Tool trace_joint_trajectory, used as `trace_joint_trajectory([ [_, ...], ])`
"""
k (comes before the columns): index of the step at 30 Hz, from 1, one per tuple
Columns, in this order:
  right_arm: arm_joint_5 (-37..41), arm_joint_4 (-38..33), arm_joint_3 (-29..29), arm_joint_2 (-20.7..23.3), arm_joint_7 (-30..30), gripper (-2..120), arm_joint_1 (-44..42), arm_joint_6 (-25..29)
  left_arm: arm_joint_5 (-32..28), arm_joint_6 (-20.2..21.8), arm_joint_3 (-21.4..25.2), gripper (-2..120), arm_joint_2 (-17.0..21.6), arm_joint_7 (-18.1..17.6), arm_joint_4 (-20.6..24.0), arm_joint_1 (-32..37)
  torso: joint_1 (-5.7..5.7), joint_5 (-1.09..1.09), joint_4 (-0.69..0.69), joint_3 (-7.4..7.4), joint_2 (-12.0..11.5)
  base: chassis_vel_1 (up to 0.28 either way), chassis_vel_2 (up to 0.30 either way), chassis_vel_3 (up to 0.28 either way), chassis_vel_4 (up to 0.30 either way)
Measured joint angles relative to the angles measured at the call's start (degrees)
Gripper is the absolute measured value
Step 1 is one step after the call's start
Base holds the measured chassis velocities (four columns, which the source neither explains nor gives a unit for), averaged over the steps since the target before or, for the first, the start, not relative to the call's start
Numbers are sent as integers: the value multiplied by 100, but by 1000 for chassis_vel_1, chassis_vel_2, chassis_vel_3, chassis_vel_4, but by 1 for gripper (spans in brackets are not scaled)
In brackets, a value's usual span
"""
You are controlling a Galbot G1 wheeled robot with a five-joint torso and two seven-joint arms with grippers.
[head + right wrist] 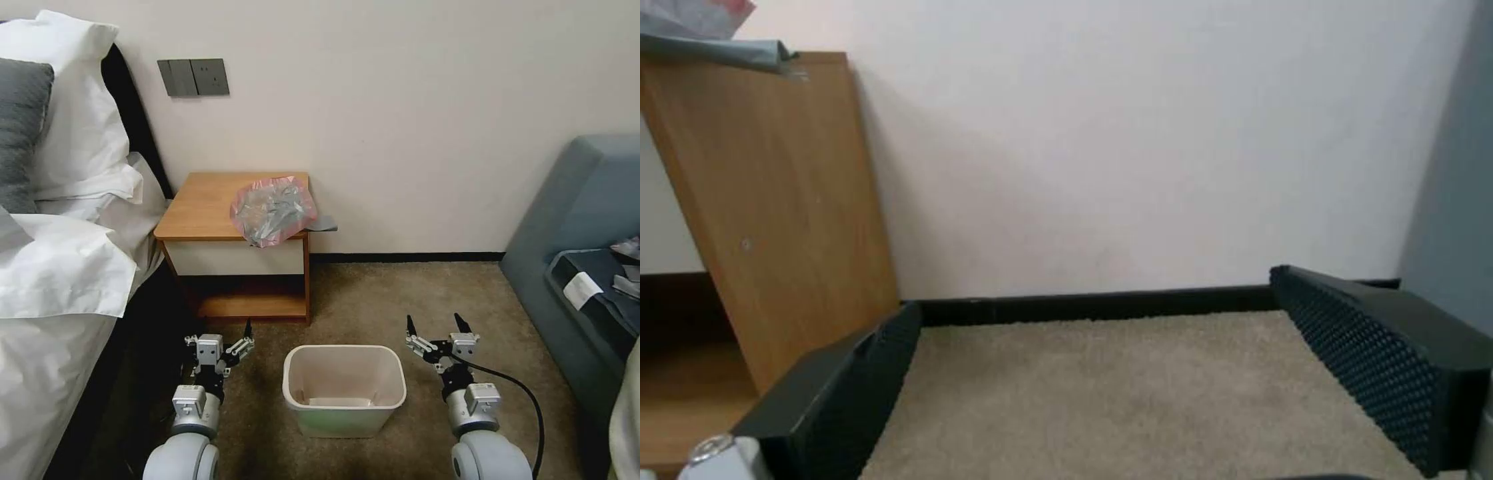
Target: Pick up the garbage bag from the table and place it over the trash can.
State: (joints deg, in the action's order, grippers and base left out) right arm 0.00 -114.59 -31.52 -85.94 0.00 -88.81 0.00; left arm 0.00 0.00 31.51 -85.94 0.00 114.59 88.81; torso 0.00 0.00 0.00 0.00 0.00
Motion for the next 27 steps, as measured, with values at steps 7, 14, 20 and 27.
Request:
trace_joint_trajectory([
  [7, 0, 0, 0, 0, 0, 100, 0, 0, 0, 0, 0, 99, 0, 0, 0, 0, 0, 0, 0, 0, 0, 0, 0, 0, 0],
  [14, 0, 0, 0, 0, 0, 100, 0, 0, 0, 0, 0, 99, 0, 0, 0, 0, 0, 0, 0, 0, 0, 0, 0, 0, 0],
  [20, 0, 0, 0, 0, 0, 100, 0, 0, 0, 0, 0, 99, 0, 0, 0, 0, 0, 0, 0, 0, 0, 0, 0, 0, 0],
  [27, 0, 0, 0, 0, 0, 100, 0, 0, 0, 0, 0, 99, 0, 0, 0, 0, 0, 0, 0, 0, 0, 0, 0, 0, 0],
])
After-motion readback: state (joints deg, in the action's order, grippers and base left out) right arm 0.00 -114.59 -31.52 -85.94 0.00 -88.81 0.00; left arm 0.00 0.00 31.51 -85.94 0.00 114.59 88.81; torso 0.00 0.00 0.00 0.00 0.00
